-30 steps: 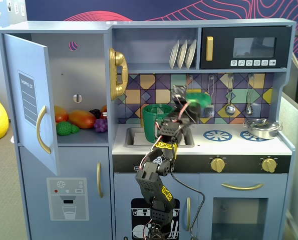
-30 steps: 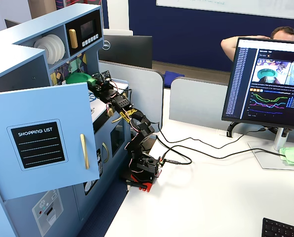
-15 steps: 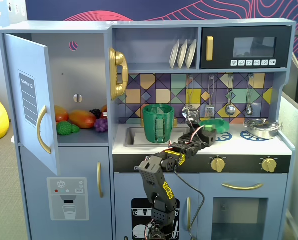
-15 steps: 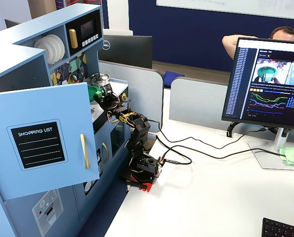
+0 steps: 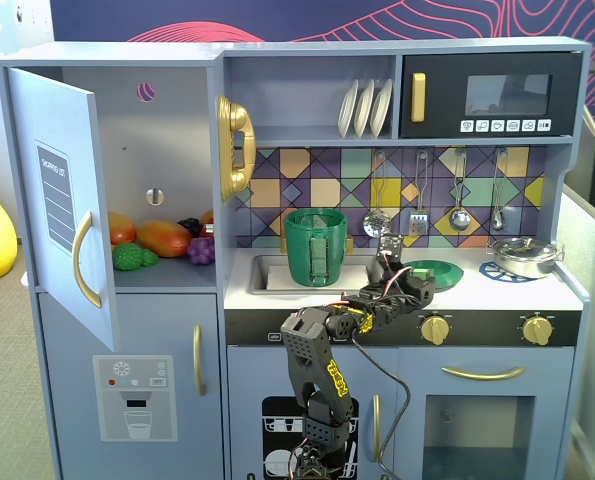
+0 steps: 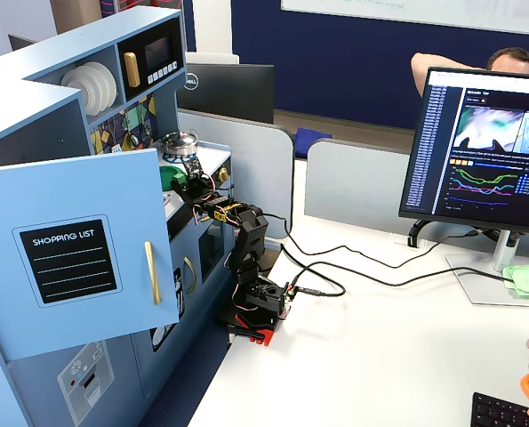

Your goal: Take off the lid from the green recipient and place it on the counter

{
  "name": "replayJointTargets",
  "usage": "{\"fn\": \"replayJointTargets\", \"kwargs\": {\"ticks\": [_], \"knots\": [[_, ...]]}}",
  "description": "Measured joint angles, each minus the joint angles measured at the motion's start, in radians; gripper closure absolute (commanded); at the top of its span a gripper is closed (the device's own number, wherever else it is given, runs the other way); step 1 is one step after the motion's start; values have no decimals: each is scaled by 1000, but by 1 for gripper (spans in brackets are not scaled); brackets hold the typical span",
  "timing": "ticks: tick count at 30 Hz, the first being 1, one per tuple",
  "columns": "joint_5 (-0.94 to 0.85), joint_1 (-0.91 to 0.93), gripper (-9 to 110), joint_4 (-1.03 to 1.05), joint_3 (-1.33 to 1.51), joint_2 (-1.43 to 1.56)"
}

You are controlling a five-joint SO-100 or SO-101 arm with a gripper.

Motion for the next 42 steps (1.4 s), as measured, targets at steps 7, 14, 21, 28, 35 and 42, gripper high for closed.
{"fn": "replayJointTargets", "kwargs": {"ticks": [7, 14, 21, 28, 35, 42], "knots": [[52, 6, 73, -2, -3, 0], [95, -2, 75, 97, -101, 91], [140, -101, 84, 706, -164, 489], [135, -344, 90, 1384, 87, 954], [189, -428, 94, 1459, 520, 1121], [230, -486, 101, 1477, 765, 1210]]}}
